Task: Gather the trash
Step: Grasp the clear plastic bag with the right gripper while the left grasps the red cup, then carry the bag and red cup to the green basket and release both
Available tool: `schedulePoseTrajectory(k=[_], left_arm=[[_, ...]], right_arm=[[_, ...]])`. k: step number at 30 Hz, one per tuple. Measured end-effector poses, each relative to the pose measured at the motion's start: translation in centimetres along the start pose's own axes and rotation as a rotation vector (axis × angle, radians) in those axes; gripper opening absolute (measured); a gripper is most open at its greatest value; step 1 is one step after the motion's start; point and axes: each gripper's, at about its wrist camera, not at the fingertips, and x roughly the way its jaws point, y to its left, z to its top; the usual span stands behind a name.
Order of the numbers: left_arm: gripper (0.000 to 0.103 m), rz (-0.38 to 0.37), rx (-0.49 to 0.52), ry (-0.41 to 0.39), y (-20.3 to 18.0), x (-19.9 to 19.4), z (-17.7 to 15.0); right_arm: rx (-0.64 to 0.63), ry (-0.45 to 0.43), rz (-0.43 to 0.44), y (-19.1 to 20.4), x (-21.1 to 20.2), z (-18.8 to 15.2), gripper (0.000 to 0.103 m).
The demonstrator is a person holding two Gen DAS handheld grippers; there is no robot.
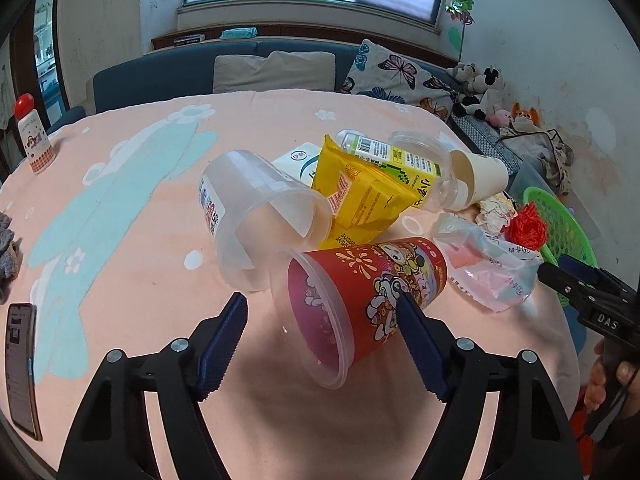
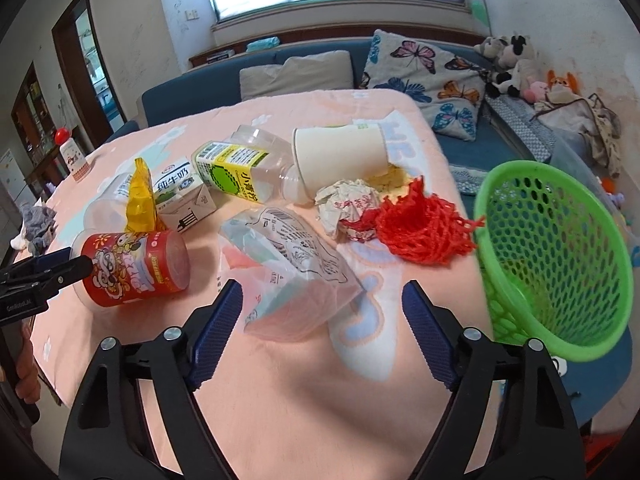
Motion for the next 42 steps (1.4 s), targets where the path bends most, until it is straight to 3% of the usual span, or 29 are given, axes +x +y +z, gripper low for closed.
schedulePoseTrajectory(k=[9,19,28,36,42], left_arm=[[0.067,-0.075,0.001,0.032,0.0,1.6,0.1],[0.052,-0.175,0.033,0.052,-0.8,2.7,0.2],[0.033,-0.237,0.066,0.053,-2.2,3.1,0.0],[0.009,-0.268,0.092,0.047,-3.3,2.1,-0.3],[0.007,-0.273,0.111,0.028,-3.9,0.7,-0.2]], right_arm=[[-0.015,0.044,0.017,0.3,3.3,0.9,0.071],[-0.014,0.088,0.046,0.4,4.9,0.5,0.048],[-0.005,0.055,0.048,0.2,3.1,-0.5,0.038],[0.005,0.013,0.045,-0.3,0.6,-1.0,0.036],[0.024,-0.028,0.042,-1.5,-1.6,-0.8,0.036]])
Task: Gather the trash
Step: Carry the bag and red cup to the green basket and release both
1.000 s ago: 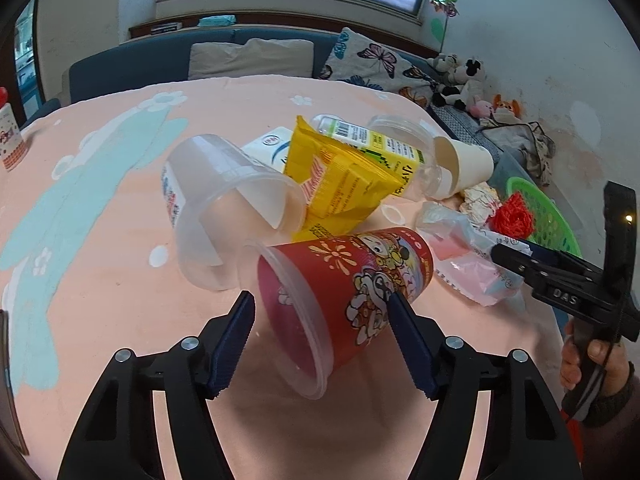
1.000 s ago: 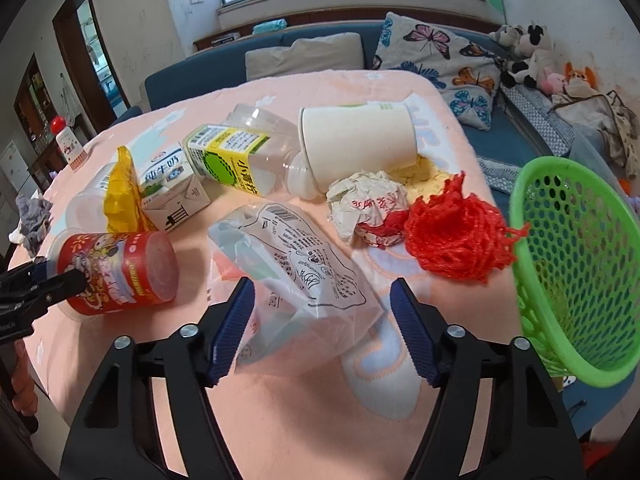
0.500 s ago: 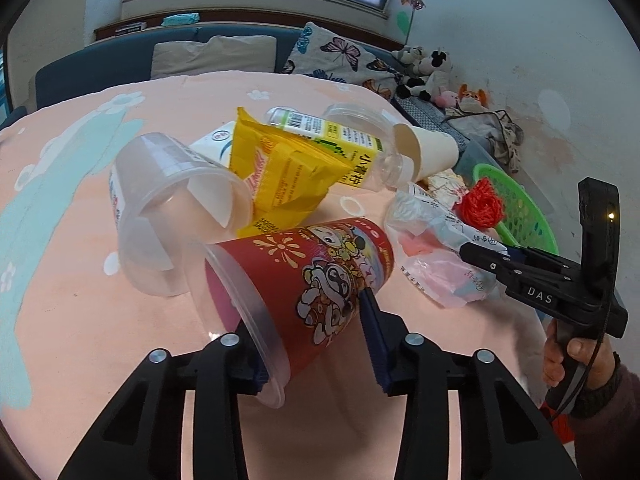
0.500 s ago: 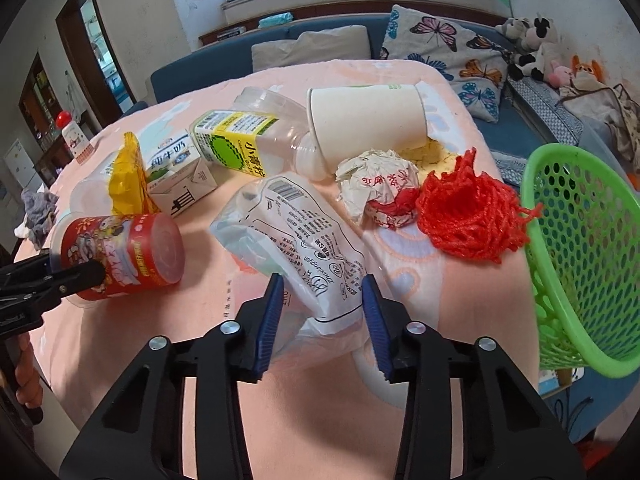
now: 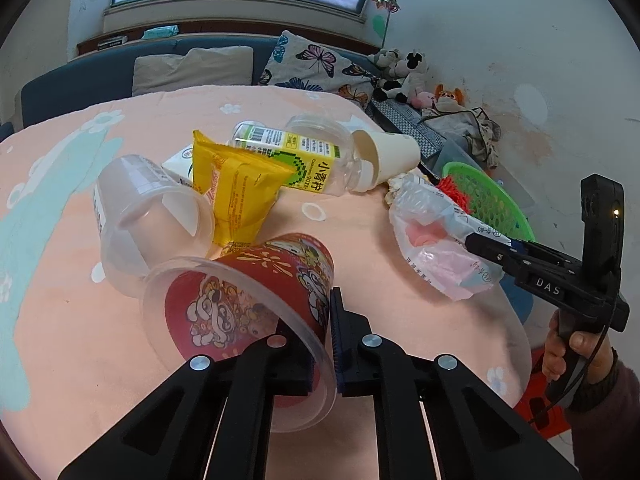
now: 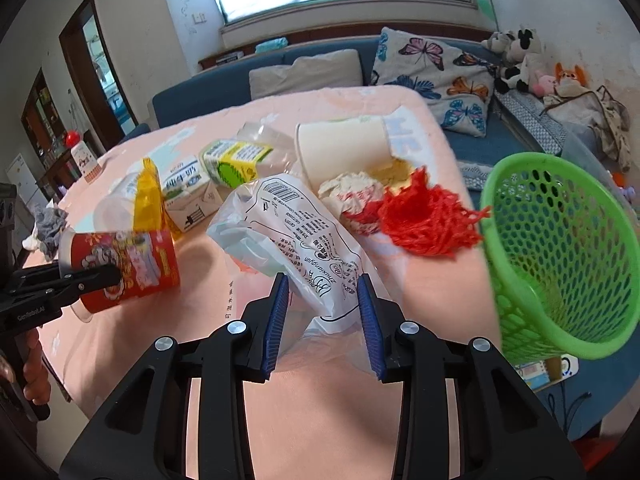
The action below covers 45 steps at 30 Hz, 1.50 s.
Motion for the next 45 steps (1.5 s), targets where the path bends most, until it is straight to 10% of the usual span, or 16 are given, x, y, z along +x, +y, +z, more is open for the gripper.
schedulePoseTrajectory(k=[29,33,37,45], left_arm=[[0.007,-0.204,0.229,-0.023,-12.2,2.0,7.8],[0.007,-0.240,0.286,-0.007,-15.2,3.8,9.5],[0.007,-0.284,0.322,0.018,-17.9,5.5,10.7],[0.007,-0.328,0.378,0.073,-22.7,9.5,11.9]], right_arm=[[0.292,-0.093,-0.332,-19.7,-3.9,0.3,0.036],[0.317,-0.059,-0.332,-21.1,-2.9,0.2,0.041],[0.330,-0.060,-0.343,-21.7,-2.9,-0.2,0.068],[0.354,-0.073,-0.349,-22.3,-4.4,-1.6,0.072]])
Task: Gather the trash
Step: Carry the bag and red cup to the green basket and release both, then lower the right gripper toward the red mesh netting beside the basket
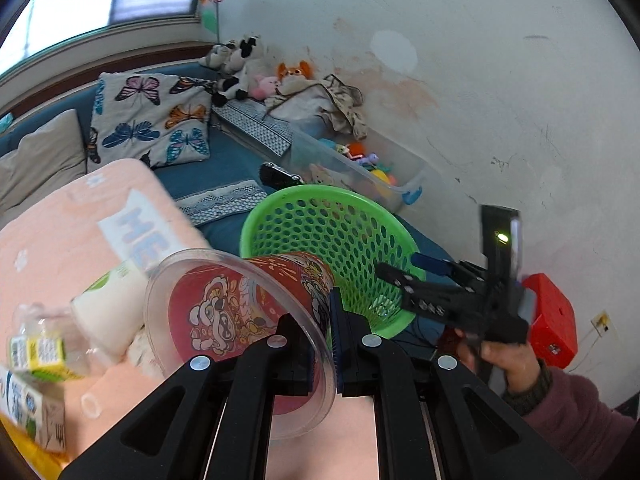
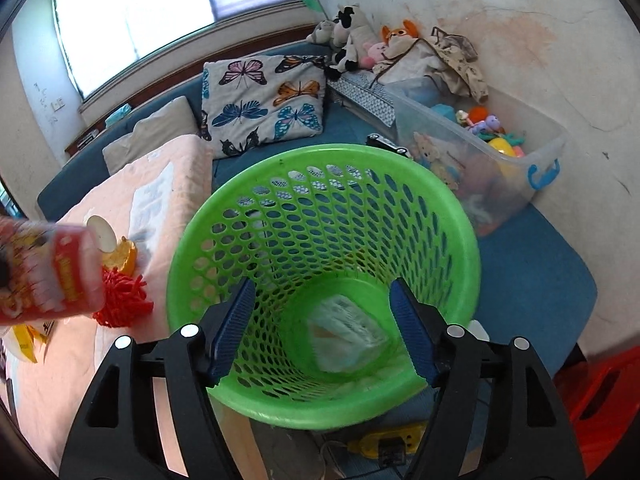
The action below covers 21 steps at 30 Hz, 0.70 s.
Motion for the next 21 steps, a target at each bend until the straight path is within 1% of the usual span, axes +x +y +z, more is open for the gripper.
schedulePoseTrajectory(k=[5,11,16,17,18,20,21], left_arm=[[0.007,-0.025,0.006,0.045,-0.9,3.7,1.2],[0.007,-0.036,-0.008,0.113,-1.0,7.9,1.3],[0.008,-0.047,-0.022,0.141,-0.8,9.2,1.0],[0.010,-0.045,-0.023,0.142,-0.9,9.3,1.0],[0.017,-0.040,-0.023,0.140,-1.0,9.3,1.0],[0.022,-0.039,-0.019,0.134,-1.2,9.1,1.0],[0.030,-0.039,-0.018,0.130,-1.3,9.1,1.0]], right_arm=[[-0.015,-0.019,-0.031,-0.6,-1.4,-1.0,0.075],[-0.011,-0.022,-0.052,-1.5,-2.2,-2.3,0.075],[0.002,-0.018,-0.057,-2.0,-2.3,-2.7,0.075],[0.006,-0.016,-0.055,-2.1,-2.3,-2.8,0.075],[0.011,-0.015,-0.052,-2.1,-2.3,-2.9,0.075],[0.010,-0.018,-0.053,-2.1,-2.5,-3.0,0.075],[0.010,-0.020,-0.051,-2.1,-2.6,-3.0,0.075]])
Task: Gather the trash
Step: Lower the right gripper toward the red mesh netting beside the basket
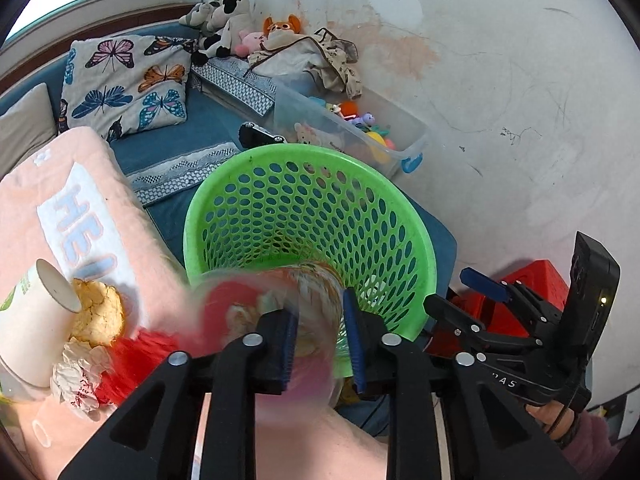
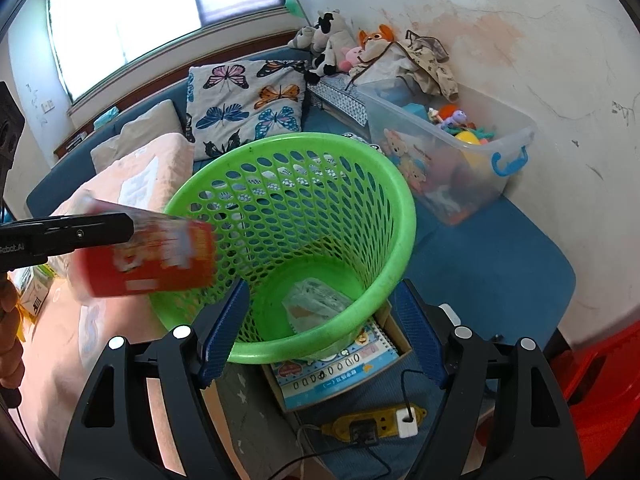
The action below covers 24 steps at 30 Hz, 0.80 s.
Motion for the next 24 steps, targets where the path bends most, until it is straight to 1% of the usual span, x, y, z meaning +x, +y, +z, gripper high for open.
schedulePoseTrajectory(k=[1,2,3,8,13,15,16,20,24], left_arm=[[0.036,-0.003,0.000,-0.006,-0.1,-0.2,0.0],[0.048,0.001,0.000,-0.013,-0.1,-0.2,0.0],[0.053,0.011,0.006,-0.026,-0.3,-0.5,-0.1],[0.054,0.019,0.026,-0.058,-0.5,-2.8,-0.7],[0.055,0.047,-0.003,-0.111,0.6,-5.9,-1.7],[0.055,0.057,-0.021,-0.130,1.2,-7.0,-2.3],[0.055,0.062,-0.027,-0.135,1.5,-7.4,-2.5],[0.055,0.094,-0.038,-0.151,2.3,-8.7,-3.7],[0.055,0.112,-0.054,-0.160,3.4,-9.9,-4.9]], right_arm=[[-0.001,-0.002,0.003,0.0,-0.1,0.0,0.075],[-0.002,-0.005,0.003,0.1,-0.2,0.0,0.075],[-0.002,-0.008,0.002,0.2,-0.4,0.0,0.075],[-0.007,-0.022,0.017,0.5,-1.3,-0.2,0.075],[-0.020,-0.035,0.052,1.6,-2.0,-0.3,0.078],[-0.009,-0.019,0.053,2.0,-1.6,-0.7,0.078],[0.001,-0.008,0.078,2.2,-1.3,-1.0,0.078],[0.009,0.016,0.105,3.0,-1.0,-2.8,0.078],[0.005,0.045,0.099,2.9,-1.0,-4.5,0.078]])
